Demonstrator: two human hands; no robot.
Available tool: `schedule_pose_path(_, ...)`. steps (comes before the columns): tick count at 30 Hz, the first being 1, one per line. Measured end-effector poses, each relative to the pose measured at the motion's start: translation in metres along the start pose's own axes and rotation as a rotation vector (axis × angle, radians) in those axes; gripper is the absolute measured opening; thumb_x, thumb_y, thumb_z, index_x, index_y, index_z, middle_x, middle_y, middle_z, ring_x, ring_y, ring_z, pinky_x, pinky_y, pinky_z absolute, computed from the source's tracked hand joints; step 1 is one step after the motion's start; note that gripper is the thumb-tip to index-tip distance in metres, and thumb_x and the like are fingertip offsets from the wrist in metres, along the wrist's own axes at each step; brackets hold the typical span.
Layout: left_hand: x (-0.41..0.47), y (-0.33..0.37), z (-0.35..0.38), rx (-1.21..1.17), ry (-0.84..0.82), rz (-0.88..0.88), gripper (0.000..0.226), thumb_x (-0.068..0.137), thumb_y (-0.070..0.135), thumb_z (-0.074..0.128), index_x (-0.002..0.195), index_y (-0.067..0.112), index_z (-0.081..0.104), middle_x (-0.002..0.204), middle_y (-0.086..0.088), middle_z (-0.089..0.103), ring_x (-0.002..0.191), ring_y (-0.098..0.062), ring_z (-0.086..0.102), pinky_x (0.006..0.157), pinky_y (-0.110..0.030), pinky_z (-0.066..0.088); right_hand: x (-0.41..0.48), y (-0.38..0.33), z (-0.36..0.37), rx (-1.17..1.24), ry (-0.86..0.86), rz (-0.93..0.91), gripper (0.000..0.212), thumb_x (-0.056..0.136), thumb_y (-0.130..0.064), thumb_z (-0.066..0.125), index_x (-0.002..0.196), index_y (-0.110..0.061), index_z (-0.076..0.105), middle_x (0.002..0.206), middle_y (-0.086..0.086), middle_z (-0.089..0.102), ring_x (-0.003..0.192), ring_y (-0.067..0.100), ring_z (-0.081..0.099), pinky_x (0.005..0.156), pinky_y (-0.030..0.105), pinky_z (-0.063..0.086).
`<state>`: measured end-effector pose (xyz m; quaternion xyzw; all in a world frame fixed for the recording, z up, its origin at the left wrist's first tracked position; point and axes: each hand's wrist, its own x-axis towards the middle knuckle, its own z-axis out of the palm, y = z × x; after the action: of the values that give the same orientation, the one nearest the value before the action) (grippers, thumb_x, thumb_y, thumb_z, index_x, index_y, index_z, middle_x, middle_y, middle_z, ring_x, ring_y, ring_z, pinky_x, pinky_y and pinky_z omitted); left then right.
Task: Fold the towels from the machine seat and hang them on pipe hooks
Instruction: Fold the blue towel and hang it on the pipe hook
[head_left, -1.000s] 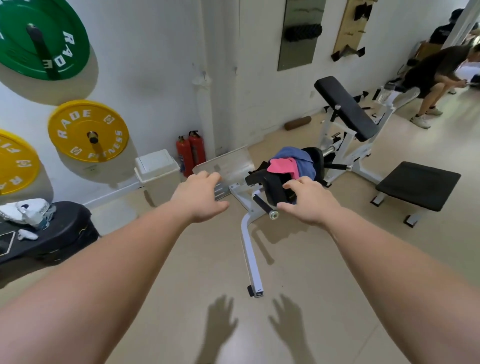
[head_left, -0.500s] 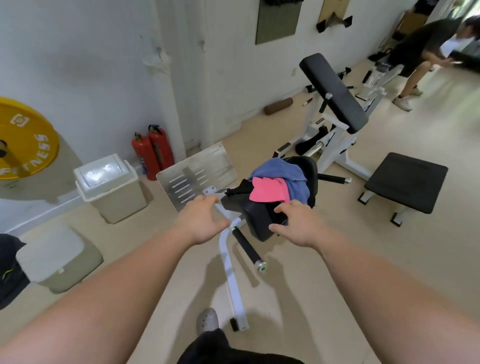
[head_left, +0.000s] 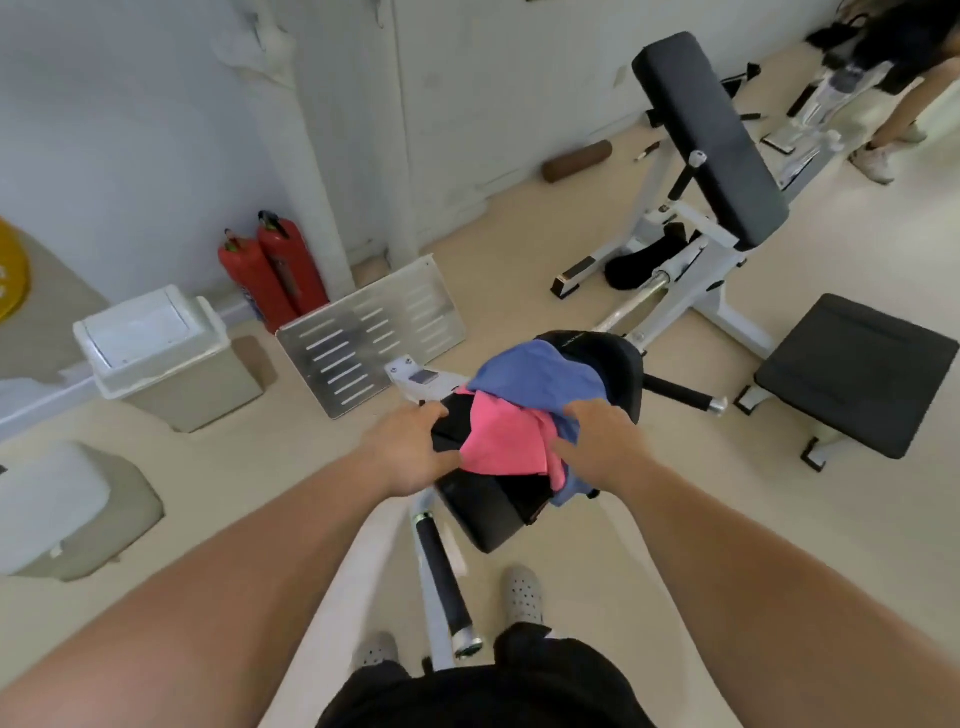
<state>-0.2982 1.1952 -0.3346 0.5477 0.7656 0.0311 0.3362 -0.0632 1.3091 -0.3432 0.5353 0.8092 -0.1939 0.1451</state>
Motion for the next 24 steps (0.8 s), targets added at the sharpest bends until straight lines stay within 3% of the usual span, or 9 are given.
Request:
schedule_pose_path(2,0.024,0.017,0.012,-0.02,-0.044,-0.043,0.081,0.079,0.063,0.06,0.148,0.026,0.041,0.136,-0.005,0.053,0.117,-0.028,0.056,0.097,-0.042,0.049,0.027,0.021,-0.003,0.066,-0.01,-0.009,0.046,0.09,-0.047,0.06,0.13,-0.025,0.054,0.122,0.003,0.061,0.111,0.03,0.059,0.092,0.049,0.052)
schedule_pose_path(5,0.057,0.041,0.031,-0.018,-0.107,-0.063,0.065,0.082,0.068,0.054,0.136,0.032,0.048,0.127,-0.003,0.056,0.11,-0.028,0.057,0.093,-0.043,0.049,0.063,0.045,-0.003,0.022,-0.068,-0.049,0.044,0.097,-0.037,0.057,0.138,-0.022,0.048,0.131,0.007,0.059,0.114,0.03,0.058,0.094,0.046,0.052)
schedule_pose_path(8,0.08,0.057,0.048,-0.024,-0.167,-0.076,0.054,0.091,0.064,0.051,0.135,0.031,0.05,0.138,-0.001,0.054,0.123,-0.028,0.053,0.102,-0.044,0.045,0.093,0.058,0.005,-0.018,-0.124,-0.101,0.044,0.099,-0.039,0.058,0.138,-0.023,0.047,0.129,0.006,0.06,0.113,0.027,0.06,0.095,0.041,0.053)
schedule_pose_path(11,0.091,0.055,0.067,0.051,-0.282,-0.116,0.075,0.092,0.063,0.049,0.156,0.031,0.028,0.162,0.004,0.031,0.146,-0.025,0.034,0.116,-0.043,0.034,0.113,0.062,0.016,-0.096,-0.134,-0.176,0.043,0.098,-0.041,0.057,0.136,-0.024,0.048,0.131,0.003,0.054,0.114,0.024,0.057,0.094,0.039,0.052)
schedule_pose_path(13,0.091,0.05,0.079,0.068,-0.34,-0.154,0.081,0.093,0.058,0.052,0.16,0.028,0.017,0.167,0.005,0.019,0.15,-0.025,0.028,0.118,-0.042,0.031,0.125,0.064,0.022,-0.135,-0.077,-0.208,0.033,0.099,-0.035,0.054,0.13,-0.026,0.051,0.125,0.002,0.053,0.109,0.022,0.054,0.089,0.036,0.053)
schedule_pose_path(15,0.089,0.047,0.088,0.04,-0.339,-0.184,0.082,0.094,0.054,0.053,0.161,0.028,0.014,0.169,0.008,0.01,0.152,-0.024,0.024,0.119,-0.04,0.03,0.133,0.066,0.024,-0.118,-0.003,-0.226,0.022,0.102,-0.03,0.047,0.12,-0.028,0.059,0.115,0.0,0.056,0.101,0.02,0.055,0.084,0.034,0.053)
schedule_pose_path(17,0.085,0.044,0.092,0.011,-0.308,-0.198,0.082,0.094,0.054,0.054,0.161,0.031,0.014,0.169,0.012,0.006,0.152,-0.022,0.022,0.119,-0.039,0.029,0.138,0.068,0.022,-0.09,0.038,-0.246,0.025,0.104,-0.03,0.042,0.109,-0.028,0.066,0.104,-0.001,0.062,0.092,0.018,0.057,0.08,0.032,0.054)
schedule_pose_path(20,0.083,0.045,0.091,-0.06,-0.232,-0.215,0.081,0.092,0.056,0.056,0.159,0.033,0.018,0.167,0.008,0.019,0.149,-0.022,0.029,0.117,-0.038,0.033,0.141,0.069,0.01,0.048,0.057,-0.26,0.027,0.103,-0.026,0.044,0.101,-0.026,0.071,0.095,-0.001,0.069,0.087,0.018,0.062,0.076,0.03,0.053)
schedule_pose_path(24,0.084,0.068,0.065,-0.296,0.043,-0.202,0.076,0.087,0.058,0.066,0.152,0.033,0.035,0.144,0.004,0.05,0.13,-0.019,0.049,0.103,-0.033,0.042,0.138,0.055,-0.019,0.295,0.032,-0.366,0.022,0.1,-0.023,0.055,0.112,-0.023,0.073,0.097,-0.002,0.073,0.091,0.018,0.064,0.088,0.032,0.051)
